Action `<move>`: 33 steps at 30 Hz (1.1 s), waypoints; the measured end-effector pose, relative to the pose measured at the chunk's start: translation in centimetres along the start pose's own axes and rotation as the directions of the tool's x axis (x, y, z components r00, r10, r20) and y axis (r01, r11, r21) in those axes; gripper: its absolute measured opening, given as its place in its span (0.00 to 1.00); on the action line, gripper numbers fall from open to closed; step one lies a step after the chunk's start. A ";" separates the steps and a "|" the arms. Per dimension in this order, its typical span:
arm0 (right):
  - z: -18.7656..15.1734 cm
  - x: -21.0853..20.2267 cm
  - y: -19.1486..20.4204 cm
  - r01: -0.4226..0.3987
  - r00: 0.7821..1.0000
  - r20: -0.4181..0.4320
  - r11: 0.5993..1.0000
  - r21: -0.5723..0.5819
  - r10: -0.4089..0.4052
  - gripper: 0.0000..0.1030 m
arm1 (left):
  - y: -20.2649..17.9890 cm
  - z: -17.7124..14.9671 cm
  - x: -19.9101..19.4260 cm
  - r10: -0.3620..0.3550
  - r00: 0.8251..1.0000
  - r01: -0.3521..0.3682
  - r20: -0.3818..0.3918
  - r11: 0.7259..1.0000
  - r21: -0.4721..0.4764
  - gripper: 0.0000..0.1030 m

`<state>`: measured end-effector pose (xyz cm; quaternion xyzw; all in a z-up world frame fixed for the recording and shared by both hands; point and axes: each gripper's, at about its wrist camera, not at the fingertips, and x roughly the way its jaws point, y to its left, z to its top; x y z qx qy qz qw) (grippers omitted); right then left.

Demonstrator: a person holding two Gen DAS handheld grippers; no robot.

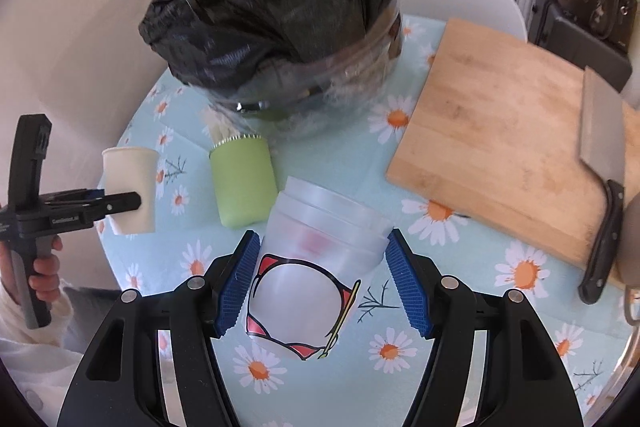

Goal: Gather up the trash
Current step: 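Grasp the white paper cup with the left gripper, then drop the paper cup into the bag while the right gripper drops the penguin cups in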

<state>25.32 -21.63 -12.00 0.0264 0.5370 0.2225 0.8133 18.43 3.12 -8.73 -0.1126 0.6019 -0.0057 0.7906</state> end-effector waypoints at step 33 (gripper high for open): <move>7.8 -8.9 5.0 0.157 0.951 0.268 0.988 -0.001 -0.151 0.63 | -4.2 9.8 -11.5 -0.047 0.971 -0.054 0.233 0.911 0.409 0.46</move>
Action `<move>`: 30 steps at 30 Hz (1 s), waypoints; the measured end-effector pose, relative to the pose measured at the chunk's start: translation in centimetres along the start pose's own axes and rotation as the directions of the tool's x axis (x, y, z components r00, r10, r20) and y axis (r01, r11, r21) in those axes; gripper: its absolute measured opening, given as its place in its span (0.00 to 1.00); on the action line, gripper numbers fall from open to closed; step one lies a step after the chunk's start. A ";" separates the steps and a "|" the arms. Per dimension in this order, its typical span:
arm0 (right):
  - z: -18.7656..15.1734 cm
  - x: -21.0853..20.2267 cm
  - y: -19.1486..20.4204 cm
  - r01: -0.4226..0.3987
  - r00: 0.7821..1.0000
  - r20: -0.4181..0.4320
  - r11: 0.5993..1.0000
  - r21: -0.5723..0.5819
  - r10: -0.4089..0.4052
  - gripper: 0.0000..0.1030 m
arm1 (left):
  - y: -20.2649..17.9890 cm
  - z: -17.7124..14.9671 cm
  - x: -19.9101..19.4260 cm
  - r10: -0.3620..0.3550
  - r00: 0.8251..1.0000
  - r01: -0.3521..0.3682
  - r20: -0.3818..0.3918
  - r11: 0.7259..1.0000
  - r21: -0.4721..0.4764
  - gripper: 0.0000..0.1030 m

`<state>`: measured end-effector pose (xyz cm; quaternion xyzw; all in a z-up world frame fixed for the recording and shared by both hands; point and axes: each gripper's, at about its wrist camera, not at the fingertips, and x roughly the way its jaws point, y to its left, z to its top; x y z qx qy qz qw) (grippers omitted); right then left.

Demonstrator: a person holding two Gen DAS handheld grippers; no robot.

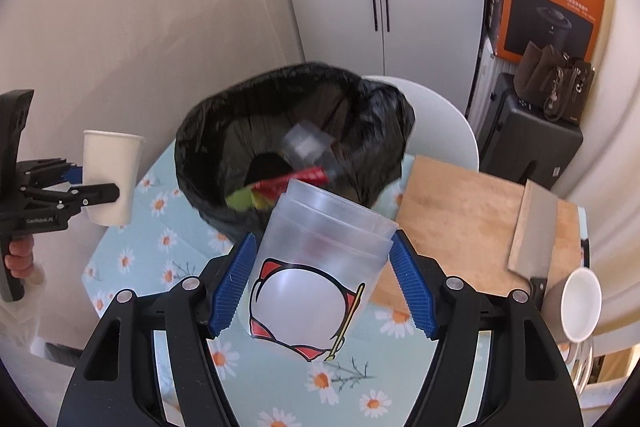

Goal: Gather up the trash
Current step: 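Drop the paper cup into the bag while the right gripper drops the penguin cups in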

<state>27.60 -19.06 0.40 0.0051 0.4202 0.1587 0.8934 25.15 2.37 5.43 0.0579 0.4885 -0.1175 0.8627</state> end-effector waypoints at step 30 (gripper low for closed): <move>9.6 11.0 0.3 -0.055 0.996 -0.081 0.994 -0.098 0.047 0.62 | -0.2 11.1 10.4 -0.084 0.996 0.087 -0.036 0.988 0.125 0.47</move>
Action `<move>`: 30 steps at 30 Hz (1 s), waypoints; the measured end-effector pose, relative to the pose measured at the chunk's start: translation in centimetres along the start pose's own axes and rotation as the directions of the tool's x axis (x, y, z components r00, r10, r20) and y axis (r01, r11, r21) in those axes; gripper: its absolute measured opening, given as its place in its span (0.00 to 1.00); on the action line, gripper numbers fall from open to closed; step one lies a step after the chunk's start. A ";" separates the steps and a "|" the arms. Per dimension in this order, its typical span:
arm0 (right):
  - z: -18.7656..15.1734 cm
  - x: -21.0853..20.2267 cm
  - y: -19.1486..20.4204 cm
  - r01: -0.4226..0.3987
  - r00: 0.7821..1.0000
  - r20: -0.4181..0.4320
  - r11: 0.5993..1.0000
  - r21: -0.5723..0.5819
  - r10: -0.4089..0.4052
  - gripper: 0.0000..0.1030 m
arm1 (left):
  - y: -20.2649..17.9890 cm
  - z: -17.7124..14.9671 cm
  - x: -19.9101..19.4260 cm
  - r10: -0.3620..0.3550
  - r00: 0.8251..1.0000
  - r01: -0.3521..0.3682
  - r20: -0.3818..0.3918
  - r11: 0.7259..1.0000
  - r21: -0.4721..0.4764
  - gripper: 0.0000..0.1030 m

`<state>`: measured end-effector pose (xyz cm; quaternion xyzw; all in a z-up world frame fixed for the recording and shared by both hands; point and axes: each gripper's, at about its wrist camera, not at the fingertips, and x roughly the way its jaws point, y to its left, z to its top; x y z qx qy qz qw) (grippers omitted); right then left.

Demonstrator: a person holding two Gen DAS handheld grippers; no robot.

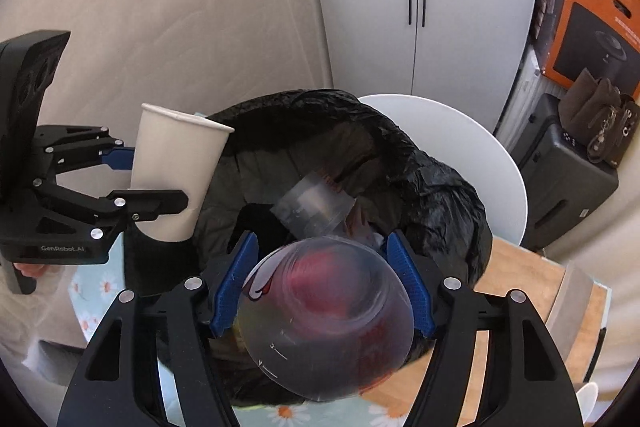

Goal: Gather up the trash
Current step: 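Drop the paper cup into the bag while the right gripper drops the penguin cups in, then move both open grippers back toward the green cup with tissue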

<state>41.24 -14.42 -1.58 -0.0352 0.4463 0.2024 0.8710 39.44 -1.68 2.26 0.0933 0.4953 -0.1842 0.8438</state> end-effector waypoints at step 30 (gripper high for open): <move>-5.5 -6.0 1.7 0.071 0.996 0.057 0.997 0.012 -0.072 0.85 | 0.7 -7.5 -7.3 0.110 0.986 -0.091 0.122 0.984 -0.156 0.94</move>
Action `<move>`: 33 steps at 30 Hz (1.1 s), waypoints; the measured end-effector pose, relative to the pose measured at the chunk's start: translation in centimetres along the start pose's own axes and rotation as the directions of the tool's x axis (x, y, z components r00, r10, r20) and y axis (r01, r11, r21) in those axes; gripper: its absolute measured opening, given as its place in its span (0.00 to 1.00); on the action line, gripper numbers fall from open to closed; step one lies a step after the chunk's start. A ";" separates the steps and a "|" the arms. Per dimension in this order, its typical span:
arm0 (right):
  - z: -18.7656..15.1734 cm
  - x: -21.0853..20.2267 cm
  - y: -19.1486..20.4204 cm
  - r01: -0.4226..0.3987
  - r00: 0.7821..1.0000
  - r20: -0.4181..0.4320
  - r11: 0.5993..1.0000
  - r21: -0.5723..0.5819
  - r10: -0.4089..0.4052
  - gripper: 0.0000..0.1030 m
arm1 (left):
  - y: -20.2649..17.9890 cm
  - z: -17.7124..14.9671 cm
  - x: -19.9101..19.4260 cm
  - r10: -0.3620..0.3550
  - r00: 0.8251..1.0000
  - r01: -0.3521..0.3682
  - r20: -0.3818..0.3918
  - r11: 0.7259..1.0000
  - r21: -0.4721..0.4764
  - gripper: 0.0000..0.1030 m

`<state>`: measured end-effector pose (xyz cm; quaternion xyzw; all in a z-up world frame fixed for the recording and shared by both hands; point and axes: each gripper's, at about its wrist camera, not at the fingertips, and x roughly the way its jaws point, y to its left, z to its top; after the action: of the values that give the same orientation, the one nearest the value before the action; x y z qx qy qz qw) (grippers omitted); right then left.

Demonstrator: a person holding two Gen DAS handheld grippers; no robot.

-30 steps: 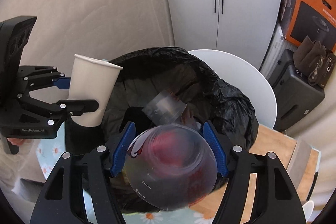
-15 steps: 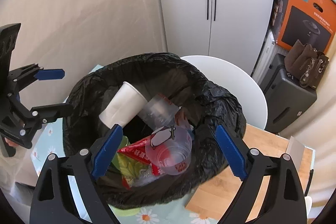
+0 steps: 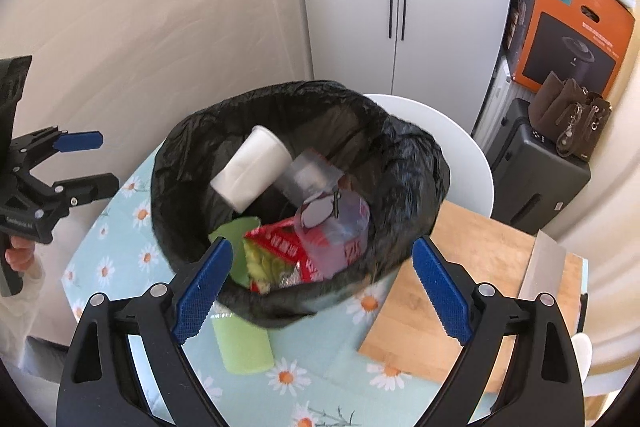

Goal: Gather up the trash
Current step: 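Move both open grippers back toward the green cup with tissue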

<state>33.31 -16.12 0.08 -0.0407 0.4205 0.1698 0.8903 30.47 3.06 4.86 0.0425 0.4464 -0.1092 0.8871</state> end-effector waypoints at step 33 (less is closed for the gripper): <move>-10.9 6.7 6.8 -0.187 0.956 -0.249 0.975 -0.116 0.154 0.84 | 2.2 -12.8 -4.3 0.156 0.979 -0.181 -0.132 0.961 -0.208 0.94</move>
<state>26.91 -10.29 -11.55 -0.0859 0.5135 0.2689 0.8103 18.47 8.09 0.60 -0.0115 0.5006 0.0191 0.8654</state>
